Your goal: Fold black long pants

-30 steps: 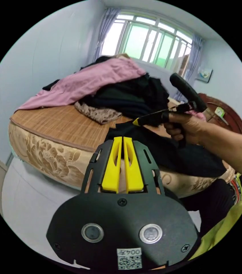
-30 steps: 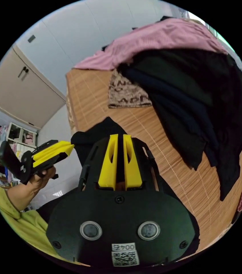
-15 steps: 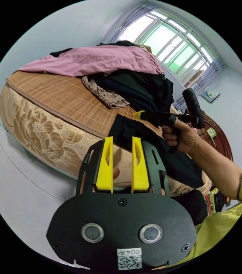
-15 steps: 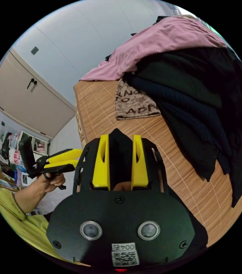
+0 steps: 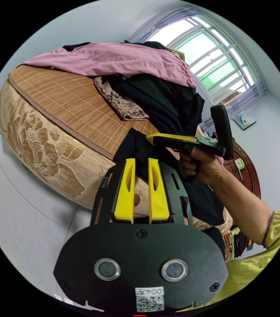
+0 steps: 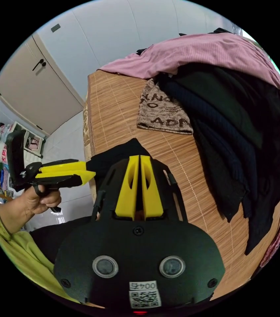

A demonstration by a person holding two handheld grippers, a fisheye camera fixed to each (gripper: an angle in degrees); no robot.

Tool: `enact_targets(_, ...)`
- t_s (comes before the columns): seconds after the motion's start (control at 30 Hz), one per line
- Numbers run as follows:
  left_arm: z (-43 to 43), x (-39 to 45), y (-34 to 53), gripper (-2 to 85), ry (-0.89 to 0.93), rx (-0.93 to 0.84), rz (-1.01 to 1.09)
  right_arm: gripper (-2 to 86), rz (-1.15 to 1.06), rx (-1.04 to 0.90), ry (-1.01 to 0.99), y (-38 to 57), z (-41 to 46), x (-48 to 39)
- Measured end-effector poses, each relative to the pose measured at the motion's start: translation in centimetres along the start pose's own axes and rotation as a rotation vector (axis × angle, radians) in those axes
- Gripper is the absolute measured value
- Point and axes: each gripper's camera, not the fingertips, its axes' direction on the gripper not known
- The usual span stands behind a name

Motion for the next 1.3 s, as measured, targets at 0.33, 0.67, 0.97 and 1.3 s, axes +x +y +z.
enact_targets(0.33,-1.4,4.4,-1.1,2.1,-0.086,0.020,0.082,6.6,0.066,0.004,-0.096,1.1,-0.3,1.5)
enact_targets(0.67,-3.7,8.9,-3.2,1.7,-0.139,0.051,0.125,-0.5,0.073,0.092,-0.073,5.4,-4.1,2.1)
enact_targets(0.97,-7.8,15.6,-6.8,1.7,-0.338,0.118,0.232,-0.5,0.065,0.130,-0.049,8.1,-8.0,2.8)
enact_targets(1.3,-8.5,13.6,-9.2,4.9,-0.219,0.096,-0.018,6.4,0.141,0.097,0.005,14.4,-10.9,4.6)
